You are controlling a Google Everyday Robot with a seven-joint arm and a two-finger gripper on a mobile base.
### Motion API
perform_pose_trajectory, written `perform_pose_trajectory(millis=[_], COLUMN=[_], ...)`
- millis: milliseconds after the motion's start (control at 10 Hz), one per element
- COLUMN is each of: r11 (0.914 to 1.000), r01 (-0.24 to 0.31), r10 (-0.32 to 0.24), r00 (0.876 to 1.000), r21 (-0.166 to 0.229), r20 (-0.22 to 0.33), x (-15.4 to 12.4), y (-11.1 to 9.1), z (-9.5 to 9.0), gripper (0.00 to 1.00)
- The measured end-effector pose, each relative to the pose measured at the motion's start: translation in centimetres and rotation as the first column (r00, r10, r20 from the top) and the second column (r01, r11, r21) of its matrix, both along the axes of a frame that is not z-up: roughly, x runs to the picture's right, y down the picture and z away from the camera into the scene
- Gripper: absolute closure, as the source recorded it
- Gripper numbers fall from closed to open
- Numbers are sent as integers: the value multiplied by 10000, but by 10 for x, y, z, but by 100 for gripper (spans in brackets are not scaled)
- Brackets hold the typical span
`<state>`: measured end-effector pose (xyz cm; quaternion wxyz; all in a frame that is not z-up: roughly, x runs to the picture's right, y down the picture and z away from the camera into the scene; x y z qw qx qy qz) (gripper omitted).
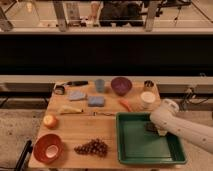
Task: Wipe tray with eraser
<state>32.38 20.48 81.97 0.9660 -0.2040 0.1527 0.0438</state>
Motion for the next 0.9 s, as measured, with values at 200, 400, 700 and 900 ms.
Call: perform_pose_trajectory(millis=[200, 400, 700, 900], r11=[10000, 9998, 9982, 9930], r01=[-52, -150, -591, -1150], r10=[49, 143, 573, 1110], r00=[9992, 9975, 9929, 9859], r21=[69, 94, 140, 253], r20=[396, 698, 1046, 1255], x=[-25, -40, -47, -43], y=[-1, 0, 3, 7], z=[-3, -6, -18, -39], gripper=[100, 100, 100, 100])
